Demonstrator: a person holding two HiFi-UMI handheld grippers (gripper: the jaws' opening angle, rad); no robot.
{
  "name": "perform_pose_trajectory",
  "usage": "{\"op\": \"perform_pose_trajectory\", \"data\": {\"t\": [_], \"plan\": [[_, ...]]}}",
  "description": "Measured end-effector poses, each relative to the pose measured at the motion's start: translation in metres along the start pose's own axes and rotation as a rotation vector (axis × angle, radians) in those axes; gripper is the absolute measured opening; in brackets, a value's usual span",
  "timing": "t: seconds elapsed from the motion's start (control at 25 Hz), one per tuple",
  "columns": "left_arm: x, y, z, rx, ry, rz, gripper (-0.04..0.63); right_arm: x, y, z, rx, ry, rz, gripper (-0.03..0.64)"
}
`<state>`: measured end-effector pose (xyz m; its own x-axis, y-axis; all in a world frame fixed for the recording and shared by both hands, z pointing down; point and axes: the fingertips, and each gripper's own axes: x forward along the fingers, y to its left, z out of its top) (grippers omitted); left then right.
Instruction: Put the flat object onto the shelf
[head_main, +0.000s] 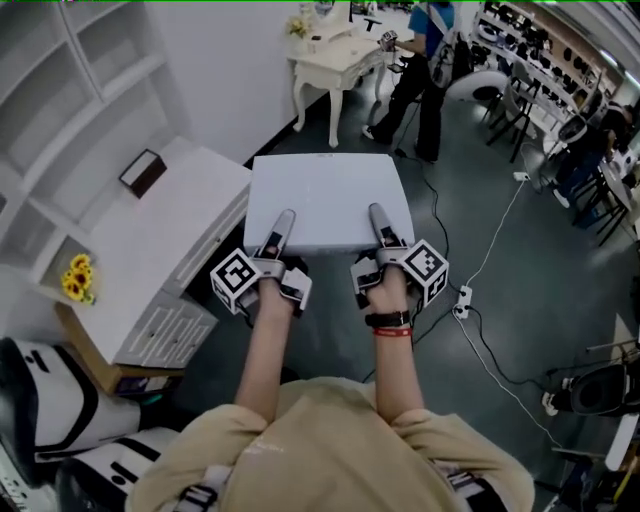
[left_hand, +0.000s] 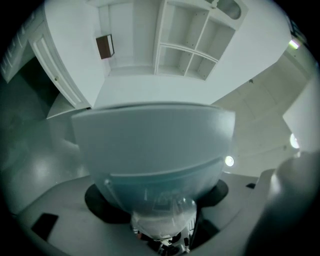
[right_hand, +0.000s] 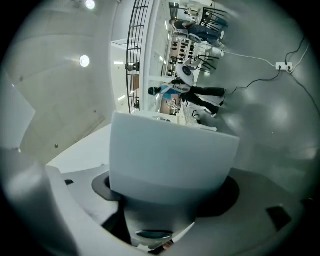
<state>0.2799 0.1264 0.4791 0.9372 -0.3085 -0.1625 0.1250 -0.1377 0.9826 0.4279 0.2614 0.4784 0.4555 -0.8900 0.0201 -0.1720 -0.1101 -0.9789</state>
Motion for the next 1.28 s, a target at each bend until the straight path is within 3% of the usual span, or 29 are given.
{"op": "perform_pose_trajectory", "data": {"t": [0.44, 1.08, 1.28], "plan": [[-0.057, -0.004, 0.148, 0.038, -0.235, 0.001, 0.344, 0.105, 0.034, -0.134, 0.004, 0.224, 0.058, 0.376], [-0.180, 0.001, 0.308, 0.097, -0.557, 0.048, 0.344, 0.194, 0.070, -0.339, -0.008, 0.537, 0.121, 0.376], [-0.216, 0.005, 0.350, 0.123, -0.601, 0.102, 0.344, 0.218, 0.083, -0.398, -0.014, 0.593, 0.144, 0.376]]}}
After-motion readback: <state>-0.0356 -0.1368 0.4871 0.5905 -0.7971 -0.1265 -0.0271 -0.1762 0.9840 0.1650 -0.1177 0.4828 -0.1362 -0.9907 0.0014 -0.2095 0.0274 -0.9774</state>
